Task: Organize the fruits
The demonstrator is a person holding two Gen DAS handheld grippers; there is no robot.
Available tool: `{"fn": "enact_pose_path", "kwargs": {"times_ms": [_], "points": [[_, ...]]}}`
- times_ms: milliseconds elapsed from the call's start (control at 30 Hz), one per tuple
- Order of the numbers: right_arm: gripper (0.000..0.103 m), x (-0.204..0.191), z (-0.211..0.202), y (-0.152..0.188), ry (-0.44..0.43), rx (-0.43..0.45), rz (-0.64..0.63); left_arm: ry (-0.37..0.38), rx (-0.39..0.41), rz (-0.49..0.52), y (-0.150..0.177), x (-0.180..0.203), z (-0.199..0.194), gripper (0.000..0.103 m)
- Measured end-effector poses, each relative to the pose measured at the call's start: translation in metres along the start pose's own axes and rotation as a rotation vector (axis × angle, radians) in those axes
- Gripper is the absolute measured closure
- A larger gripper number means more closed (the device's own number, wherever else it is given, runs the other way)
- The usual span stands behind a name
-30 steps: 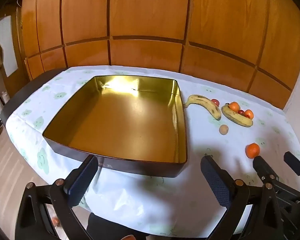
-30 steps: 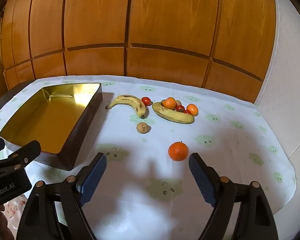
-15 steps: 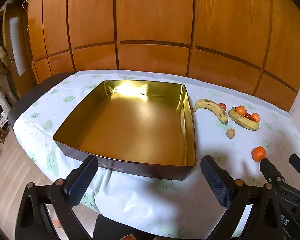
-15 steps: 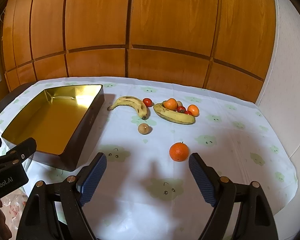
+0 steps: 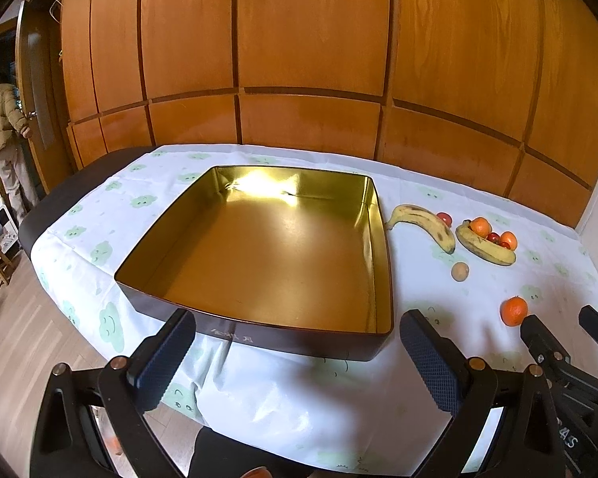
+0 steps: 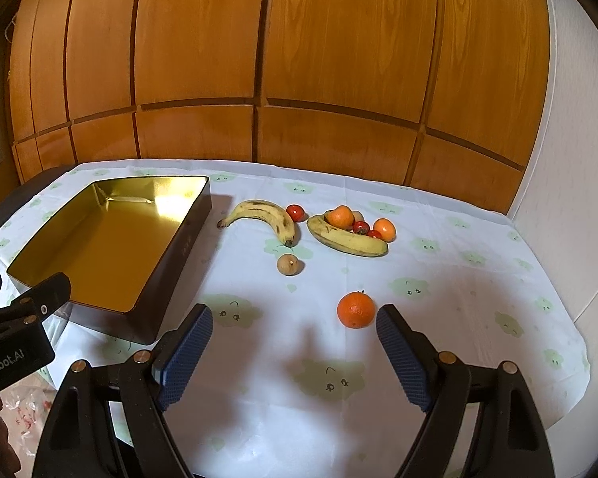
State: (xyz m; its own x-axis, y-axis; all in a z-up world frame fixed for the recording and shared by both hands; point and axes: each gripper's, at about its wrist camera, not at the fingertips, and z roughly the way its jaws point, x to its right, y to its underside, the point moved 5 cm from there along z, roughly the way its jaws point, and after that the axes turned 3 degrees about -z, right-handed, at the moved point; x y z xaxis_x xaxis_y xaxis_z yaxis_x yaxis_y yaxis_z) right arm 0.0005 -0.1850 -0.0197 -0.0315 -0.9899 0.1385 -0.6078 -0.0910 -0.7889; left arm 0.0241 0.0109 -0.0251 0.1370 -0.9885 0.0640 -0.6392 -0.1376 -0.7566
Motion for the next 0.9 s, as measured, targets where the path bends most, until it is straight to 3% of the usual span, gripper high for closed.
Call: {"fn": "enact_pose_path", "kwargs": {"times_ms": [900], "points": [[0.017,0.015,-0.004,-0.004,-0.012,0.022,0.048,-0.005,0.022,0.031,-0.003,0.005,-0.013,0.0]]}}
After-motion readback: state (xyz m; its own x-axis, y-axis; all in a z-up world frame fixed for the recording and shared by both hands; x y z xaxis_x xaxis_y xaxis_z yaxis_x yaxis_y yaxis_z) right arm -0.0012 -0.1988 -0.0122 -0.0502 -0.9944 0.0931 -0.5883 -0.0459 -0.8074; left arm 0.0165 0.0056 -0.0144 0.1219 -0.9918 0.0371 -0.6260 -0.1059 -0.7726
